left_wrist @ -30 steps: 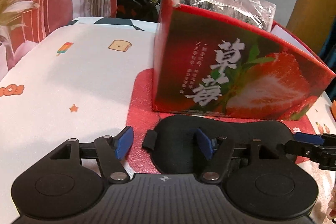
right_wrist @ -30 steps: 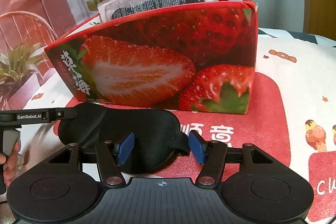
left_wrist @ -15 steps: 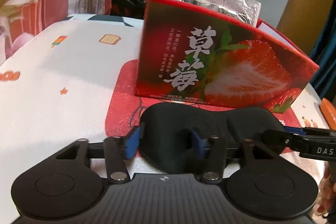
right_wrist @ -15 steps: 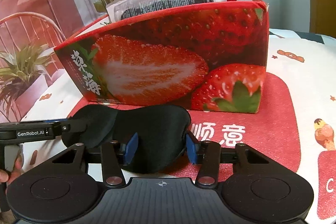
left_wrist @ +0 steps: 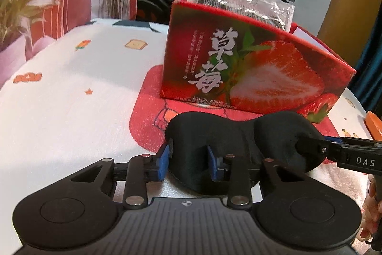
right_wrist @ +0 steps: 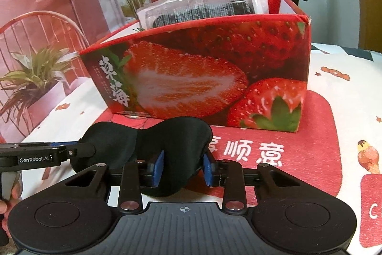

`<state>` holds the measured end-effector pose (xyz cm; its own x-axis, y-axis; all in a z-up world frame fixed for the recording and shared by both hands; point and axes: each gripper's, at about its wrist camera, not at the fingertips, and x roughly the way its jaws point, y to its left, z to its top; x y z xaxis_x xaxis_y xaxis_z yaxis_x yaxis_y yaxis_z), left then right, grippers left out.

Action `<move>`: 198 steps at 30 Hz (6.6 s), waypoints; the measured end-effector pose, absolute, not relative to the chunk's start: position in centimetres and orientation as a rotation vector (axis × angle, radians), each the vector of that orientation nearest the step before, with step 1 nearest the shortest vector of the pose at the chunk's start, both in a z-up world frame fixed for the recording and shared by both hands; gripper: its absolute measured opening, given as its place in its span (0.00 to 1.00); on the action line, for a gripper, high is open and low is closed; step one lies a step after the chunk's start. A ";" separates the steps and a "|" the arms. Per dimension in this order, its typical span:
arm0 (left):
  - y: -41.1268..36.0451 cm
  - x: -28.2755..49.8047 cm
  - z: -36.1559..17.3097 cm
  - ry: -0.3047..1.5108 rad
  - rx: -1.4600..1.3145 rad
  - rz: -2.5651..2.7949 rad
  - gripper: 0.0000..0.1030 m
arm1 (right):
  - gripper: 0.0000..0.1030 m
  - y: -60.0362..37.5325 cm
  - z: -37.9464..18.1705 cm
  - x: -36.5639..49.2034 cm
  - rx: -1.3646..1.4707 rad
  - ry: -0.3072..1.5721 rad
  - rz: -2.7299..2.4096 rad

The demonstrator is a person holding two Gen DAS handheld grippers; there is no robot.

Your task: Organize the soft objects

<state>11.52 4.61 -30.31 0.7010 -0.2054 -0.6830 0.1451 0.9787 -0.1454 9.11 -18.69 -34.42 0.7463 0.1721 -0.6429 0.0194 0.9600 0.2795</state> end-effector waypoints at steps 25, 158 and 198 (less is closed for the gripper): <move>4.5 10.3 -31.3 0.794 -0.086 -0.178 0.33 | 0.28 -18.4 -34.4 7.7 0.290 0.726 0.095; -1.0 2.9 0.7 0.245 0.066 -0.085 1.00 | 1.00 -17.0 2.0 0.4 0.060 0.312 -0.244; -0.5 2.8 0.8 0.258 0.057 -0.095 1.00 | 1.00 -16.9 2.3 0.0 0.059 0.303 -0.241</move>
<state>2.80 -0.55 0.84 0.9623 -0.0865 -0.2577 0.1012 0.9939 0.0442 0.04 -16.91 2.27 0.9260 -0.2259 -0.3026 0.2435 0.9697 0.0214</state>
